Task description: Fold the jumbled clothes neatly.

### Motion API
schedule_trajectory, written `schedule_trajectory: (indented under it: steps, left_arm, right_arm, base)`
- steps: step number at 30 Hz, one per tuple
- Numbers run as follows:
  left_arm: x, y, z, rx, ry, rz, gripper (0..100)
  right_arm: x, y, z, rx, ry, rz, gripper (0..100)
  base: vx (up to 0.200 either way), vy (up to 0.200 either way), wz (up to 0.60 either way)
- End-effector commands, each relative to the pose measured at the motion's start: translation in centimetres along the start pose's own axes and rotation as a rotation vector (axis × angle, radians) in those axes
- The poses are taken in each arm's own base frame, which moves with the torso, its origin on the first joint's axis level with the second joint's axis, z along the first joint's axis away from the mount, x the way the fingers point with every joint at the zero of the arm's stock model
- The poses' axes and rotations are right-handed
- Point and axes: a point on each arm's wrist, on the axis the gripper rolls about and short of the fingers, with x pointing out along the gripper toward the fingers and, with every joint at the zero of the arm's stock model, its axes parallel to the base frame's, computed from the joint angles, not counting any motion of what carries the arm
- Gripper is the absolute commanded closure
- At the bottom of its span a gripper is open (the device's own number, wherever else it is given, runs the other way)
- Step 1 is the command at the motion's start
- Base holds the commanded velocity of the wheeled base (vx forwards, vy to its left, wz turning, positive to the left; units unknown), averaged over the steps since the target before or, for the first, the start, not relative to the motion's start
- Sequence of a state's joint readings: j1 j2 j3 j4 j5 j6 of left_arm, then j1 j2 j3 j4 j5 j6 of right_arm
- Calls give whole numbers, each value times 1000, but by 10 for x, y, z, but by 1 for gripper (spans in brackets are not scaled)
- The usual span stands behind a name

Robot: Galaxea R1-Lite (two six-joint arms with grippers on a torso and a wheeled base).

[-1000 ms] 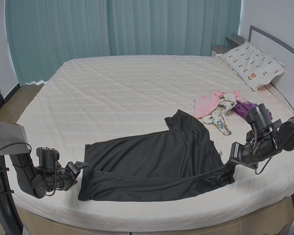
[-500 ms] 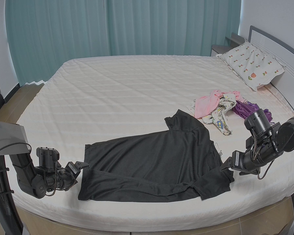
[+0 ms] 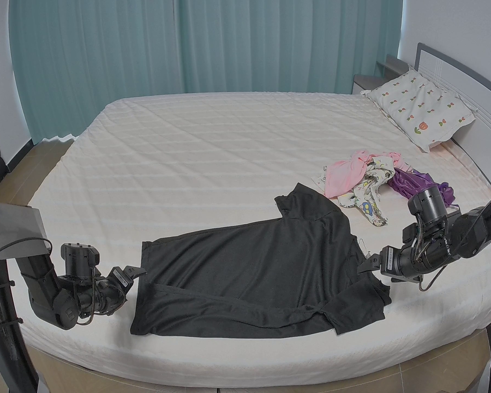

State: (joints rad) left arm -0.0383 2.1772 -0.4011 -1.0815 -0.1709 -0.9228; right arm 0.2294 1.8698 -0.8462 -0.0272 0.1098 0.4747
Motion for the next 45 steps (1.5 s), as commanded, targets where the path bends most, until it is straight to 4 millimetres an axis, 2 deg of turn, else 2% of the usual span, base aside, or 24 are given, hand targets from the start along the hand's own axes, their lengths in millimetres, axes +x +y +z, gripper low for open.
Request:
schedule_trajectory:
  steps: [1, 2, 7, 9, 15, 20, 31, 32, 45]
  left_arm:
    - [3, -11, 10, 7, -69, -12, 0]
    - [8, -17, 17, 10, -107, -6, 0]
    - [16, -27, 22, 16, -78, 11, 0]
    - [19, -30, 20, 26, -63, 14, 0]
    - [25, -39, -5, 155, 16, 28, 0]
    - [32, -34, -13, 263, 37, 58, 0]
    - [38, -27, -17, 286, 65, 75, 0]
    - [39, -27, -18, 286, 66, 76, 100]
    - [31, -18, -20, 280, 65, 115, 100]
  right_arm:
    - [29, -22, -3, 0, 58, -27, 0]
    - [42, -27, 0, -16, 46, -16, 0]
    - [51, -31, 4, -24, 33, 103, 0]
    - [56, -33, 5, -23, 31, 120, 0]
    - [73, -42, 6, -23, -11, 141, 0]
    - [74, -44, 3, -27, -40, 163, 0]
    - [75, -42, 5, -35, -53, 180, 0]
    - [75, -42, 5, -35, -53, 180, 0]
    - [77, -44, 8, -32, -64, 181, 0]
  base:
    - [0, 0, 0]
    - [0, 0, 0]
    - [0, 0, 0]
    - [0, 0, 0]
    - [0, 0, 0]
    - [0, 0, 0]
    - [0, 0, 0]
    - [0, 0, 0]
    - [0, 0, 0]
